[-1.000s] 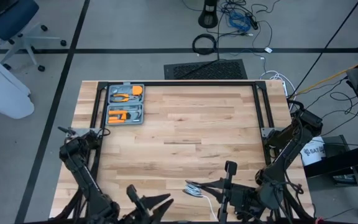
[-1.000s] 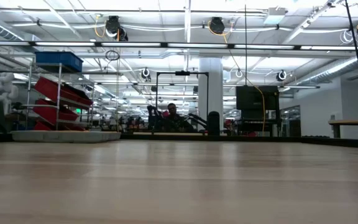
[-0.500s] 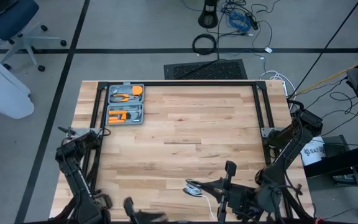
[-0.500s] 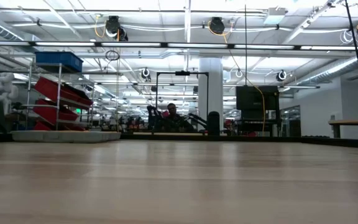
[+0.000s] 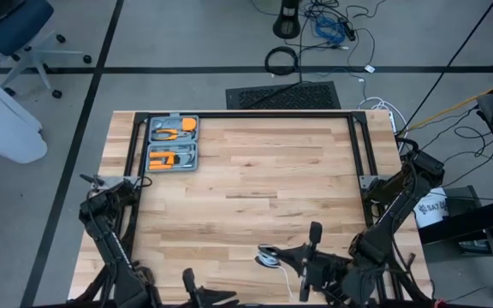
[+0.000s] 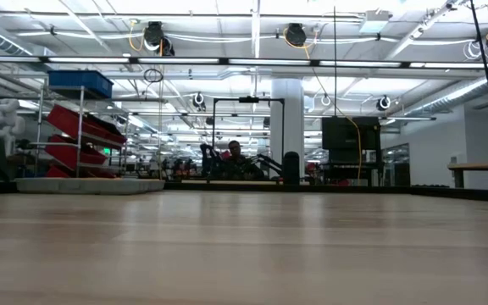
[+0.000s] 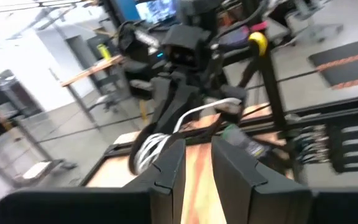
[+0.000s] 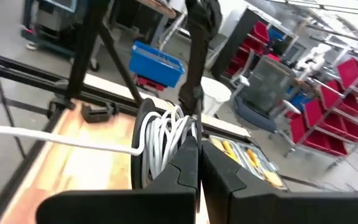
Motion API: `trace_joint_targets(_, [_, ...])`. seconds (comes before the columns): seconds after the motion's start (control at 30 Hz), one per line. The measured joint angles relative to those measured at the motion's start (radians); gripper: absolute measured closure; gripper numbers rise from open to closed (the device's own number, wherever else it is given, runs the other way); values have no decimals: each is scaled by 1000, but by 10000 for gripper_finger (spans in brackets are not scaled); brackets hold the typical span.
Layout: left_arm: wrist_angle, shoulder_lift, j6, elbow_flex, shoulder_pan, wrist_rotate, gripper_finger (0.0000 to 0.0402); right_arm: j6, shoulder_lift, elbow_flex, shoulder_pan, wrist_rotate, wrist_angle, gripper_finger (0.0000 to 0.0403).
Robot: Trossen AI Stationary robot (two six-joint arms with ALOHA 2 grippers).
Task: Coil cords
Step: Coil the white wire on the spool
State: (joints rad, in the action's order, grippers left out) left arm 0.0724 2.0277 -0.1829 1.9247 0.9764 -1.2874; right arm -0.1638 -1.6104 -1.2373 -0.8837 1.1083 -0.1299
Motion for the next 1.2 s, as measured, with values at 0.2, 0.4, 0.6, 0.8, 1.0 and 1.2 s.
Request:
trace_joint_targets(0.2, [101,0,93,0,-2,-45,317,67,0,0,5,28,114,403])
trace_joint_targets(0.4, [85,-8,151,0,-7,4,317,119,-46,0,30,70,207,403])
trace_joint_targets(0.6, [84,-10,177,13,-18,89,317,130,-108,0,79,62,219,403])
trace_joint_targets(0.8, [91,-18,170,14,-7,74,317,142,-170,0,113,64,219,403])
trace_joint_targets(1.0, [95,-30,168,14,8,63,317,173,-234,0,149,71,219,403])
trace_joint_targets(1.2, [95,-35,147,14,27,19,317,203,-306,0,182,70,218,403])
